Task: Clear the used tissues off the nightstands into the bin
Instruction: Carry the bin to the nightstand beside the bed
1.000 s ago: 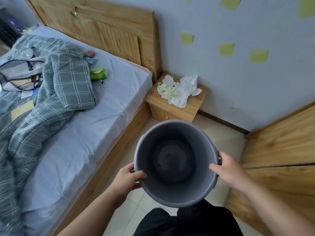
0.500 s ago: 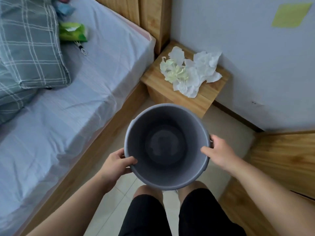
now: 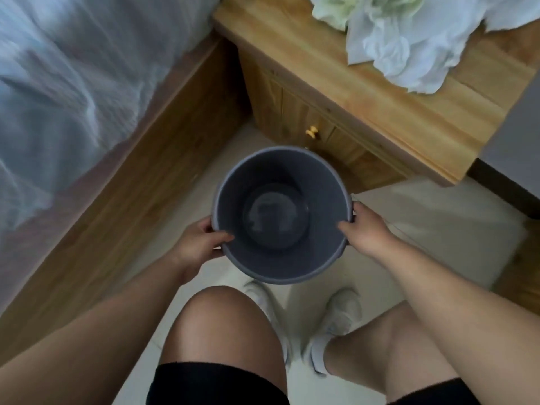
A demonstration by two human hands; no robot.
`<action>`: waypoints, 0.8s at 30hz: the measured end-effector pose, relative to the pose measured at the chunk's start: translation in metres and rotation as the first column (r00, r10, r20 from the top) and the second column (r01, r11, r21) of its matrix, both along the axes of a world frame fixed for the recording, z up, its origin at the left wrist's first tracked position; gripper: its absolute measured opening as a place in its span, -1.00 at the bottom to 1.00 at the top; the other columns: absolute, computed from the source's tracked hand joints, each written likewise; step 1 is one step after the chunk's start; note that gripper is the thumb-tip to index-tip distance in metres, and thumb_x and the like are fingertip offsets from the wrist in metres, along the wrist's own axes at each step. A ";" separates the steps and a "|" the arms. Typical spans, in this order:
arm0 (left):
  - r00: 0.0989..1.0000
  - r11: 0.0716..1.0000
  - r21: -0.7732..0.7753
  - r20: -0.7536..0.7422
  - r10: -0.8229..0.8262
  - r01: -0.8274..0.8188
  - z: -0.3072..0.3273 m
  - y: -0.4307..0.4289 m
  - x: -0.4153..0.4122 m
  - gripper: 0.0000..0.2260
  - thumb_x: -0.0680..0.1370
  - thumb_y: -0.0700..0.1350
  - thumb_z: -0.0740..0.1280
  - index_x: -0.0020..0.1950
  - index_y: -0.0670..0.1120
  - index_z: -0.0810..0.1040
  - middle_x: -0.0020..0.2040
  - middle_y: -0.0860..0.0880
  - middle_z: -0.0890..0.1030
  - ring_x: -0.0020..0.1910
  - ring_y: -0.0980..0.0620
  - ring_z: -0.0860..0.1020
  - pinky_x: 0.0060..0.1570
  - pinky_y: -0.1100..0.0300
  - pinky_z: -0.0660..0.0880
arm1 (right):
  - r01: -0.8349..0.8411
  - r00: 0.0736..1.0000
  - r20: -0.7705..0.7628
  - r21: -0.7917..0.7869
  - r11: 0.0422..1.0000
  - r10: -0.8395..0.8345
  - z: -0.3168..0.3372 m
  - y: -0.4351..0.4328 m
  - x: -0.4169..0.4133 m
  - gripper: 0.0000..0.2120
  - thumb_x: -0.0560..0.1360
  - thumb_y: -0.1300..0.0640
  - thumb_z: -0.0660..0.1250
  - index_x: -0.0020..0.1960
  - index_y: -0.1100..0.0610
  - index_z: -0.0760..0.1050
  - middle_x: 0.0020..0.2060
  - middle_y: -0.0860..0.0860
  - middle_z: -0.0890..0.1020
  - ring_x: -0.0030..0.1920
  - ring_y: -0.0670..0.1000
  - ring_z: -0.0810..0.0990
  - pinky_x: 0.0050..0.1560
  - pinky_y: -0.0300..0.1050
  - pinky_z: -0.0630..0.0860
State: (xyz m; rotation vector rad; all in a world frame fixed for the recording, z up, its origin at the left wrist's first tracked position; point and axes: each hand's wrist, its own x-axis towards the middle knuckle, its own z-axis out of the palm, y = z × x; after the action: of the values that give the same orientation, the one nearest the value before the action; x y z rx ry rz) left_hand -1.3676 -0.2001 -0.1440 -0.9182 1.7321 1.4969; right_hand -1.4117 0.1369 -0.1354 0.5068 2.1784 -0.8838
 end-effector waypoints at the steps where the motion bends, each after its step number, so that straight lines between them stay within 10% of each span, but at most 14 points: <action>1: 1.000 1.000 0.020 0.003 0.005 -0.005 -0.013 -0.001 -0.003 -0.69 0.55 -0.32 0.45 0.18 0.04 0.66 0.03 0.02 0.80 0.01 -0.04 0.76 -0.18 0.19 0.69 | 0.012 1.000 0.005 -0.010 1.000 -0.012 -0.010 -0.001 -0.003 -0.70 0.53 0.14 0.38 0.25 0.05 0.49 0.02 0.01 0.62 0.02 0.10 0.62 0.02 0.00 0.58; 11: 0.995 0.995 0.056 0.049 0.083 -0.086 0.004 0.003 0.006 -0.51 0.58 -0.04 0.51 0.49 0.01 0.50 0.25 -0.06 0.72 0.20 -0.07 0.70 0.17 -0.03 0.64 | 0.213 0.975 0.065 -0.030 0.977 -0.211 0.006 0.018 -0.014 -0.44 0.51 -0.05 0.49 0.43 0.13 0.46 0.17 0.11 0.67 0.12 0.15 0.69 0.18 0.20 0.64; 14: 0.993 0.996 -0.039 0.080 0.088 -0.085 0.058 -0.002 0.016 -0.43 0.59 0.01 0.50 0.56 0.02 0.41 0.26 -0.08 0.64 0.21 -0.08 0.65 0.15 -0.02 0.62 | 0.201 0.977 0.073 0.010 0.980 -0.201 0.058 0.022 -0.005 -0.64 0.54 0.03 0.42 0.30 0.13 0.56 0.10 0.16 0.70 0.09 0.23 0.70 0.18 0.25 0.63; 19: 0.992 0.985 -0.124 0.032 0.124 -0.119 0.178 -0.003 0.032 -0.84 0.67 0.01 0.38 0.23 0.04 0.64 0.09 -0.04 0.74 -0.03 0.00 0.75 -0.10 0.14 0.68 | 0.101 0.990 0.100 -0.054 0.993 -0.095 0.182 0.024 0.003 -0.89 0.62 0.10 0.33 0.12 0.02 0.59 -0.08 0.01 0.72 -0.12 0.05 0.74 -0.23 -0.08 0.68; 24: 0.989 0.987 -0.061 -0.003 0.149 -0.149 0.307 0.017 0.038 -0.82 0.71 -0.03 0.30 0.12 0.01 0.71 -0.03 -0.02 0.78 -0.13 -0.04 0.75 -0.21 0.15 0.70 | 0.024 0.997 0.078 -0.063 0.998 -0.019 0.313 0.035 -0.006 -0.87 0.66 0.09 0.28 0.14 -0.06 0.57 -0.05 -0.08 0.71 -0.12 -0.03 0.72 -0.22 -0.14 0.67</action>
State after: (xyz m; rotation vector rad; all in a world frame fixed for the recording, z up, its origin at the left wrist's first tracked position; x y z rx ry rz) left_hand -1.3297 -0.1835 0.1635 -1.1009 1.7489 1.5441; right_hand -1.4182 0.1722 0.1779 0.5255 2.0714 -0.9265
